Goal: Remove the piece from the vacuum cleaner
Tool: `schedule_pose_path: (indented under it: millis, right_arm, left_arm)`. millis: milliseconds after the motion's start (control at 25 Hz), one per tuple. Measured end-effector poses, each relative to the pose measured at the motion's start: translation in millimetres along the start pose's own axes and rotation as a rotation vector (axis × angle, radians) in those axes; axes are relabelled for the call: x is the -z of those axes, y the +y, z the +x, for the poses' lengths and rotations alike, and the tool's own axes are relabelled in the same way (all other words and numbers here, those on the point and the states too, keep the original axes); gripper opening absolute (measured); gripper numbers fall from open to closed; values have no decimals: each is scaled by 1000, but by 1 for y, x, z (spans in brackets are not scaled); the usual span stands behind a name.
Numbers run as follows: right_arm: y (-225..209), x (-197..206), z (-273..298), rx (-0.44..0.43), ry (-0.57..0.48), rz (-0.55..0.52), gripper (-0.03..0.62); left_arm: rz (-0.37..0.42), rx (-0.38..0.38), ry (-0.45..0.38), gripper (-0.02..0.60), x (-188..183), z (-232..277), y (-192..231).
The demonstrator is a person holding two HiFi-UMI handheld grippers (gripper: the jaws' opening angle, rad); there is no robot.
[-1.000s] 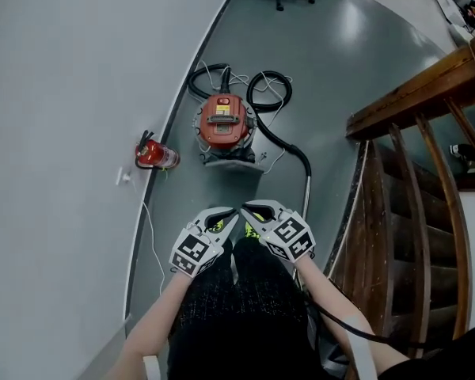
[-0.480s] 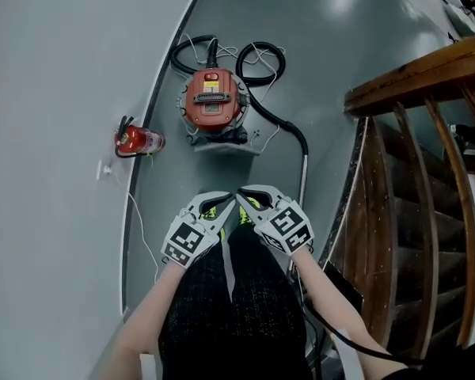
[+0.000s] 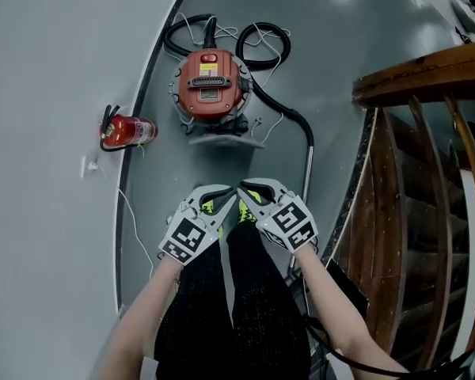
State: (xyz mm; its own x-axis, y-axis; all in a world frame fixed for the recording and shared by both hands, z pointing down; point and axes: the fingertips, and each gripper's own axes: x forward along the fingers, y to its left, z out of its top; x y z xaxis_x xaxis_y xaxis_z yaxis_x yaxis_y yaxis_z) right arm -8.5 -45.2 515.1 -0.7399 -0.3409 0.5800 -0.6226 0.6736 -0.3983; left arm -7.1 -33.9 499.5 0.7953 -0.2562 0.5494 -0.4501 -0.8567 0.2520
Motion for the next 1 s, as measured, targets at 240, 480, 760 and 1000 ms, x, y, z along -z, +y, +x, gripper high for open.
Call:
schedule_pose_path:
  millis: [240, 480, 760, 1000]
  right_arm:
    - [-22, 25, 24, 13, 32, 12, 40]
    - [-45, 44, 46, 14, 56, -1, 65]
    - [-66, 54, 70, 10, 88, -54, 81]
    - [-88, 60, 90, 20, 110, -87, 104]
  left_arm:
    - [10, 5, 36, 27, 29, 25, 18]
    - [-6, -14, 51, 67, 51, 46, 37]
    - [7, -52, 75, 127, 73, 61, 65]
    - [-4, -53, 67, 144, 84, 79, 87]
